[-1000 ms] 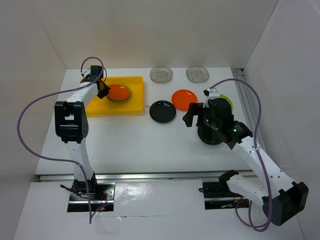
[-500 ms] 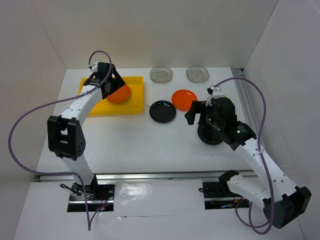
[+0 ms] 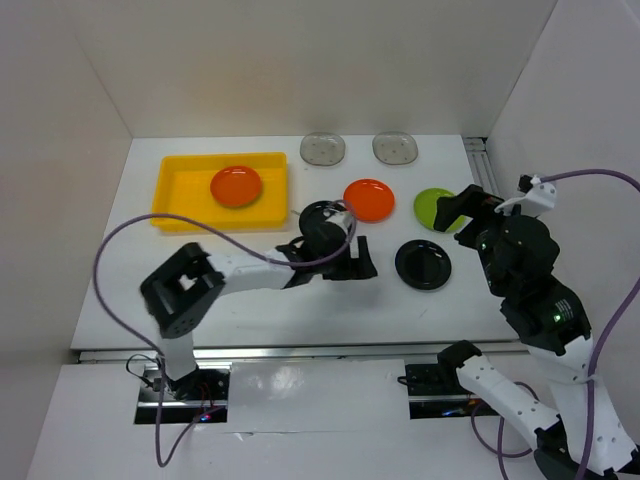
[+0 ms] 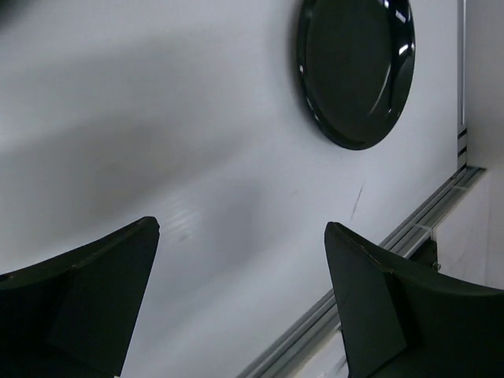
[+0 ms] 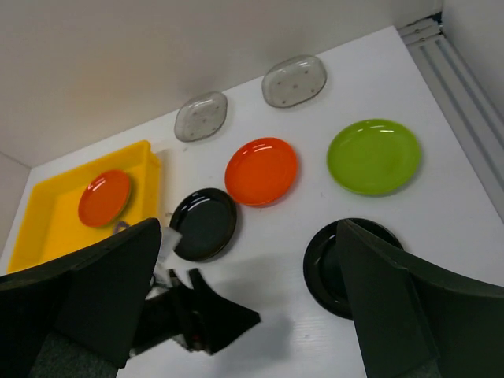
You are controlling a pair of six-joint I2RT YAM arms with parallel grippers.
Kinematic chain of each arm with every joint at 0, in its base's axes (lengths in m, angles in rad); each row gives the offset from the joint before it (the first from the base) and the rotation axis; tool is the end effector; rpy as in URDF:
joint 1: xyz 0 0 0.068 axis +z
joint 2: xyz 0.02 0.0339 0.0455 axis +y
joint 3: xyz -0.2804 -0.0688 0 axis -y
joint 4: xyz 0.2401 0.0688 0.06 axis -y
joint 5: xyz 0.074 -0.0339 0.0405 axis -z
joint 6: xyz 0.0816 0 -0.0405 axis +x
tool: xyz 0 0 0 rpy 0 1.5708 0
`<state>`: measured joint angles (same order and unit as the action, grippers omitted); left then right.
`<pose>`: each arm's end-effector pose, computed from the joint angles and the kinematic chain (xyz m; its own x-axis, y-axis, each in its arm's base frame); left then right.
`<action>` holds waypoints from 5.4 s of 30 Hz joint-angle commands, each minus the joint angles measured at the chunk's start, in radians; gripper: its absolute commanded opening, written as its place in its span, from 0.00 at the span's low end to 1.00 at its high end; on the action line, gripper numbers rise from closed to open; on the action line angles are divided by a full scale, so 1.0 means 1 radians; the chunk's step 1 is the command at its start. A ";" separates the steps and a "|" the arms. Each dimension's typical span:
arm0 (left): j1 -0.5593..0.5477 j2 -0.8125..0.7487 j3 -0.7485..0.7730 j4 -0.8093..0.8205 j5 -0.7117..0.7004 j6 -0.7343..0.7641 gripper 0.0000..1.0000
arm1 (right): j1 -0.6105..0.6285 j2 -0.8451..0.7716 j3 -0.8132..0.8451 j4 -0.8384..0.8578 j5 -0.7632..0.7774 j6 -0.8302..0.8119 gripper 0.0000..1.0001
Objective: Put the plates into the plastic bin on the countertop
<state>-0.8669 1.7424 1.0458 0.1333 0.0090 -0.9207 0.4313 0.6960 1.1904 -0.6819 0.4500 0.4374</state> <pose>0.2726 -0.3223 0.1987 -0.8199 -0.2642 -0.5079 0.1893 0.7122 -0.6759 0.1353 0.0232 0.4325 -0.1484 0.3516 -0.9243 0.0824 0.9358 0.3427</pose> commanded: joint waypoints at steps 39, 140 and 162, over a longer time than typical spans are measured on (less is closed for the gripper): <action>-0.009 0.783 0.766 -0.049 0.161 -0.072 0.20 | -0.005 -0.055 0.028 -0.085 -0.014 -0.034 0.99; 0.347 -0.462 -0.030 -0.291 0.083 0.227 1.00 | 0.104 0.424 -0.469 0.673 -0.494 0.126 0.00; 0.351 -0.236 0.160 -0.339 -0.049 0.139 0.00 | -0.040 0.273 -0.512 0.638 -0.578 0.135 1.00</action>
<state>-0.5831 1.4723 1.1404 -0.1703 0.0753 -0.7631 0.3946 1.0157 0.6918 -0.0437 -0.1509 0.5766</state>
